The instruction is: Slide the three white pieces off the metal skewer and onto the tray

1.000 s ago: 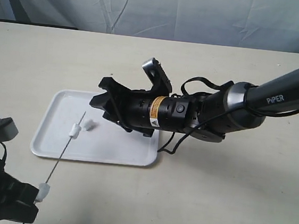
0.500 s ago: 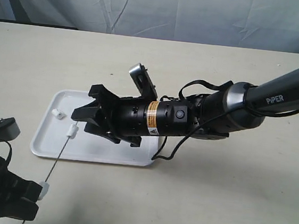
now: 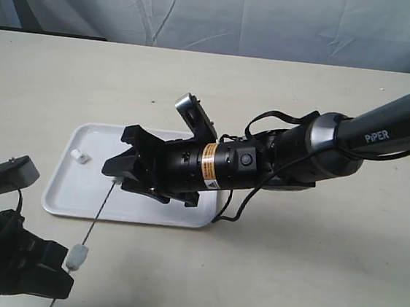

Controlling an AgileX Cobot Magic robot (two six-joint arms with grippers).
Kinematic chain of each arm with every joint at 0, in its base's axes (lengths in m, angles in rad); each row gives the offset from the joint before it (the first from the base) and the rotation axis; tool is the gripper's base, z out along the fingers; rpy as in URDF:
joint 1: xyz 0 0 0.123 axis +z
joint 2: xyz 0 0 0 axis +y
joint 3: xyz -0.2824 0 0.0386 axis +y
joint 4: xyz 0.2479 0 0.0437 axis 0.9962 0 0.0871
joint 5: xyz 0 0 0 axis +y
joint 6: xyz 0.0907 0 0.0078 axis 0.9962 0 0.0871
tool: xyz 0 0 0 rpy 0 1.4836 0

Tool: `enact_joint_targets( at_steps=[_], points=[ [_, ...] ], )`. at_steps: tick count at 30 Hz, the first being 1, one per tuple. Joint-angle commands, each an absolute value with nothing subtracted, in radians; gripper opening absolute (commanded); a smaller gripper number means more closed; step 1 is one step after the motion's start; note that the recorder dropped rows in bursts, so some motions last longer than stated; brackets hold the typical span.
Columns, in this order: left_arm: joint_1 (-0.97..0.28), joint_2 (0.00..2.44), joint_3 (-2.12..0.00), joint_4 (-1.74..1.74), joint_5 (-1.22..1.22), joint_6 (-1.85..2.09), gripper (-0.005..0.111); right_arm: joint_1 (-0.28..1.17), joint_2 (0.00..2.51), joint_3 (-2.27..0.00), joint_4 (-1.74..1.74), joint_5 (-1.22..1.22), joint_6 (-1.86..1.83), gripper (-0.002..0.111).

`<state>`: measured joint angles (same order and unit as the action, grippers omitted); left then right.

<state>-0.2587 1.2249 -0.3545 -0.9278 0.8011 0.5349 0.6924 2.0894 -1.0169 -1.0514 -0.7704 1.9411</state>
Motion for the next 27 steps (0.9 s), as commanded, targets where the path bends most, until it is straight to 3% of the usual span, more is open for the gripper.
enact_joint_targets(
  at_steps=[1, 2, 4, 27],
  points=[
    [-0.259, 1.225, -0.351, -0.945, 0.812, 0.542, 0.0, 0.688, 2.087, -1.02, -1.049, -0.766, 1.939, 0.034],
    [-0.259, 1.225, -0.351, -0.947, 0.812, 0.542, 0.0, 0.688, 2.087, -1.02, -1.054, -0.772, 1.924, 0.026],
    [-0.259, 1.225, -0.351, -0.949, 0.812, 0.546, 0.0, 0.688, 2.087, -1.02, -1.065, -0.78, 1.918, 0.023],
    [-0.259, 1.225, -0.351, -0.949, 0.995, 0.504, 0.0, 0.662, 2.087, -1.022, -0.854, -0.527, 1.734, 0.023]
  ],
)
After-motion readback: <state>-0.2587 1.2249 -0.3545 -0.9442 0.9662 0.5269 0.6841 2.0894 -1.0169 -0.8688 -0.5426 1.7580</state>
